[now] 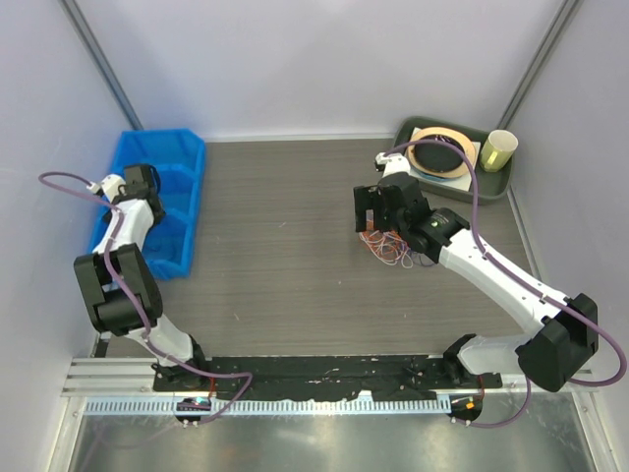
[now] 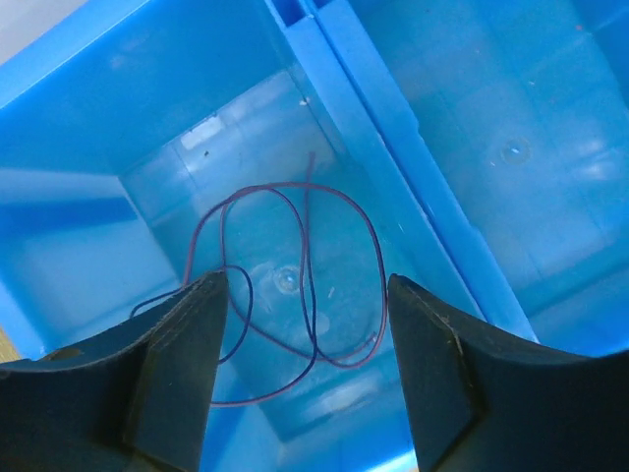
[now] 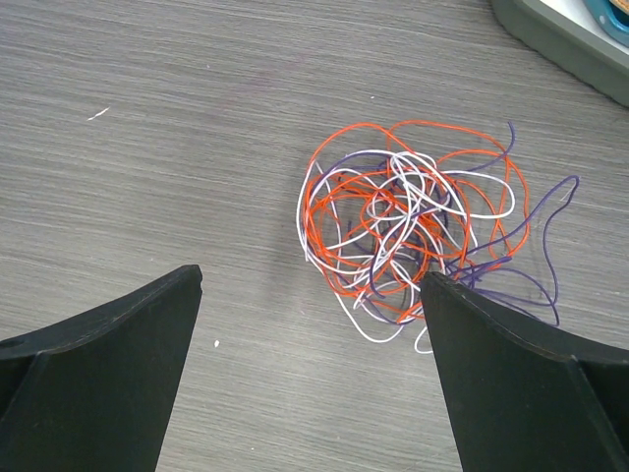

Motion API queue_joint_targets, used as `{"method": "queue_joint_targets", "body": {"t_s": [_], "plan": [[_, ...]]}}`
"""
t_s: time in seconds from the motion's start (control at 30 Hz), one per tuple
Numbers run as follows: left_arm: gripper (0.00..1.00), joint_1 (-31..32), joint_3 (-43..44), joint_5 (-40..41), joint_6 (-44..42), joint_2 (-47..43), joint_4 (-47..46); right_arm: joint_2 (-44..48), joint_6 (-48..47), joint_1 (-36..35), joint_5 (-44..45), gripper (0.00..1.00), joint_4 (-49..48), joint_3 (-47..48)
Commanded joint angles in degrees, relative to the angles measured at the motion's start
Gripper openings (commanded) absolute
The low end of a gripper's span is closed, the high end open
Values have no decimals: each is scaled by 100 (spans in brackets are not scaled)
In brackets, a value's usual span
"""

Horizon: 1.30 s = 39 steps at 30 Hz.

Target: Untangle the cables

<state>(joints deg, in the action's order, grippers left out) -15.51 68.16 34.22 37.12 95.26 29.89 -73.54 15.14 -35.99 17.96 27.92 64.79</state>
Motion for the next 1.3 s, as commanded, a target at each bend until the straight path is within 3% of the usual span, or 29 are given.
{"method": "queue_joint_targets", "body": {"t_s": [0.0, 0.03, 0.1, 0.23, 0.5, 0.63, 0.73, 0.77, 0.97, 1.03, 1.1, 1.2, 1.27], "plan": [[77, -23, -40, -678, 199, -859, 140, 147, 41, 4, 269, 100, -85, 42], [92, -22, -75, -941, 294, -1191, 262, 121, 77, 21, 444, 100, -94, 33], [99, -14, -162, -1232, 365, -1561, 307, 68, 173, 74, 516, 100, -76, 42], [100, 12, -295, -1742, 655, -2650, 351, -116, 385, 407, 542, 100, -68, 16], [100, 100, -101, -2085, 691, -3628, 975, -442, 1140, 1497, 376, 99, 29, -344], [100, 241, -355, -3261, 656, -4006, 442, -810, 1246, 1797, 59, 94, -321, -511], [100, 819, -409, -3510, 621, -3972, 106, -1346, 1290, 1797, -344, 90, -823, -617], [100, 1300, -374, -3475, 577, -3893, 87, -1495, 1334, 1797, -476, 87, -902, -600], [100, 2980, -382, -4255, 190, -3024, -676, -2059, 1273, 1797, -925, 66, -1702, -679], [100, 3220, -575, -4877, 251, -2612, -1131, -2086, 1386, 1797, -1170, 33, -1974, -749], [100, 3519, -689, -5039, 348, -2321, -1371, -1963, 1457, 1788, -1671, 14, -2324, -967], [100, 3826, -681, -5048, 453, -1828, -1521, -1595, 1422, 1762, -2137, 1, -2502, -1162], [100, 3993, -673, -5135, 515, -1513, -1670, -1401, 1308, 1762, -2392, 1, -2485, -1171]]}}
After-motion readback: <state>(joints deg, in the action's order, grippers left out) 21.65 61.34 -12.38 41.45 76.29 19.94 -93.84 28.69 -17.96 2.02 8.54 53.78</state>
